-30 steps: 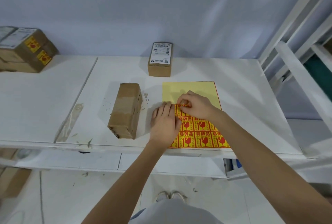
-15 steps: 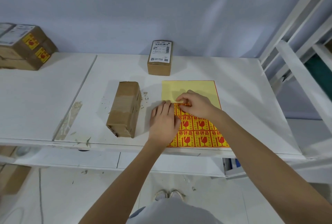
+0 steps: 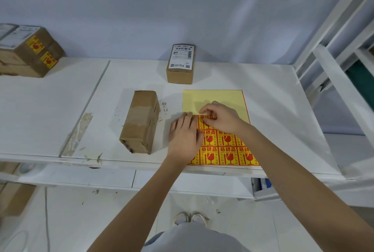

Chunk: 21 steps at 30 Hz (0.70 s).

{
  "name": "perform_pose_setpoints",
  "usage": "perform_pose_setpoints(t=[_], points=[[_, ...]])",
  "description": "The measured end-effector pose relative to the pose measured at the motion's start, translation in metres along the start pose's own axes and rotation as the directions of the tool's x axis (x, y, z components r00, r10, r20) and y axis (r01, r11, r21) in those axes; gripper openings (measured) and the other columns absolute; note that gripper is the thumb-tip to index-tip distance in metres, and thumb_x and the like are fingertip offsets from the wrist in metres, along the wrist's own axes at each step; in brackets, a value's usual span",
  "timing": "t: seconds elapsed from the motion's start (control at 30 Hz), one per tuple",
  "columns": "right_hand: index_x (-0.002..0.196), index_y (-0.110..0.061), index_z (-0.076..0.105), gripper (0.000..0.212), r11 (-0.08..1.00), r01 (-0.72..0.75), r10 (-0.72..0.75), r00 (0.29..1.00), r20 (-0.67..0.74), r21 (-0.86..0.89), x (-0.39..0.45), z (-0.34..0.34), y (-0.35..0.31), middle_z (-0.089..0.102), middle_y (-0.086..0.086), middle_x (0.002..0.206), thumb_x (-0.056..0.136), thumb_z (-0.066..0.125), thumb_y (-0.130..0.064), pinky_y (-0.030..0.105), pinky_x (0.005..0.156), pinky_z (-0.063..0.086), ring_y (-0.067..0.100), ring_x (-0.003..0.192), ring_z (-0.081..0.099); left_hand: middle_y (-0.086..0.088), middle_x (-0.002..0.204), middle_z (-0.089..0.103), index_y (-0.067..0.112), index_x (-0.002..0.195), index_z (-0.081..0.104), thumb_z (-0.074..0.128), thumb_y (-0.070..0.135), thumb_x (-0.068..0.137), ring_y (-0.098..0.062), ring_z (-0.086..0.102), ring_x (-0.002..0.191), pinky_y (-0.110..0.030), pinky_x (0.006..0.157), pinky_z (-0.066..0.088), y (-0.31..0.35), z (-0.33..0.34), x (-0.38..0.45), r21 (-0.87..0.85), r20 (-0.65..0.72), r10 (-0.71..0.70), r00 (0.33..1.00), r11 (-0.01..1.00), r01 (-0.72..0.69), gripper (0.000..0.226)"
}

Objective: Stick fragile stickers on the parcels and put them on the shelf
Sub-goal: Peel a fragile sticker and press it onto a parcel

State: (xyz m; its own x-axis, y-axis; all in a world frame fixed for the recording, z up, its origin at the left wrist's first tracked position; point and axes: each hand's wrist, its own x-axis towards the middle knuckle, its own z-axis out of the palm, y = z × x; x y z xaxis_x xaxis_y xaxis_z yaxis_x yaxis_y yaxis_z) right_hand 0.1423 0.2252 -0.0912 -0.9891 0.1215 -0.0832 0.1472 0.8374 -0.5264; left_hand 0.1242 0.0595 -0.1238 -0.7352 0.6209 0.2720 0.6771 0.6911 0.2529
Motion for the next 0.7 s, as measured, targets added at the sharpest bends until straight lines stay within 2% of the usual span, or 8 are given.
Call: perform_pose_setpoints(t=[0.23,0.57,0.7], points=[[0.105,-0.030,0.062,0.016,1.000,-0.002,0.002,1.000,0.018,0.008,0.0006,-0.0022,-0.0015,0.052,-0.008,0.096,0.089,0.058,-0.027,0.018,0.061,0.033,0.004,0.083,0.047,-0.008,0.122,0.059,0.009,0.123,0.057,0.034,0.031,0.089,-0.024,0.051,0.118,-0.039,0.099,0.038,0.0000,-0.0001,0.0006,-0.009,0.005,0.001,1.000,1.000,-0.001,0.047],[0.100,-0.029,0.062,0.012,1.000,-0.008,0.007,1.000,0.014,0.029,0.0001,-0.0026,-0.0021,0.051,-0.009,0.093,0.088,0.059,-0.026,0.025,0.070,0.036,0.005,0.081,0.047,-0.008,0.121,0.059,0.009,0.121,0.057,0.034,0.031,0.089,-0.024,0.051,0.117,-0.039,0.099,0.037,-0.0008,0.0012,0.0005,-0.005,0.002,0.002,1.000,1.000,-0.002,0.045],[0.117,-0.030,0.059,0.028,1.000,-0.010,0.010,1.000,0.003,0.013,-0.0005,-0.0010,-0.0025,0.050,-0.008,0.096,0.090,0.059,-0.026,0.023,0.069,0.035,0.007,0.085,0.047,-0.008,0.122,0.058,0.009,0.122,0.057,0.033,0.032,0.089,-0.024,0.050,0.119,-0.037,0.099,0.035,-0.0010,0.0019,0.0005,0.002,0.002,-0.002,1.000,1.000,0.002,0.047]])
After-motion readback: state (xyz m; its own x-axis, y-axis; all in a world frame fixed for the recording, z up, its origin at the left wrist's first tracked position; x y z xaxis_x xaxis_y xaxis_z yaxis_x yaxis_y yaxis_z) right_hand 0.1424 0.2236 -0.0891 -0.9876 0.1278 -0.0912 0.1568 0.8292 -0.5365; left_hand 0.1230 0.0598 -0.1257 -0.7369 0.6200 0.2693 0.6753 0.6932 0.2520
